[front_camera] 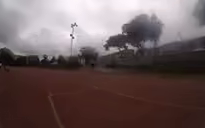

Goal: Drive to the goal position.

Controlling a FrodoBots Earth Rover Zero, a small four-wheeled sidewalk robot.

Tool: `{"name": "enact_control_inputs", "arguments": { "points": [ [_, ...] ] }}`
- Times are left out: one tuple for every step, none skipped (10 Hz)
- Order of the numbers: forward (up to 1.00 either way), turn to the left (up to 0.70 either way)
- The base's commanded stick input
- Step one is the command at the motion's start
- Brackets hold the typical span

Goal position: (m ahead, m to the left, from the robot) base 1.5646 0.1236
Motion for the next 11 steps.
{"name": "enact_control_inputs", "arguments": {
  "points": [
    [0.70, 0.00],
    [0.70, 0.00],
    [0.70, 0.00],
    [0.70, 0.00],
    [0.70, 0.00],
    [0.70, 0.00],
    [0.70, 0.00],
    [0.70, 0.00],
    [0.70, 0.00],
    [0.70, 0.00],
    [0.70, 0.00]
  ]
}}
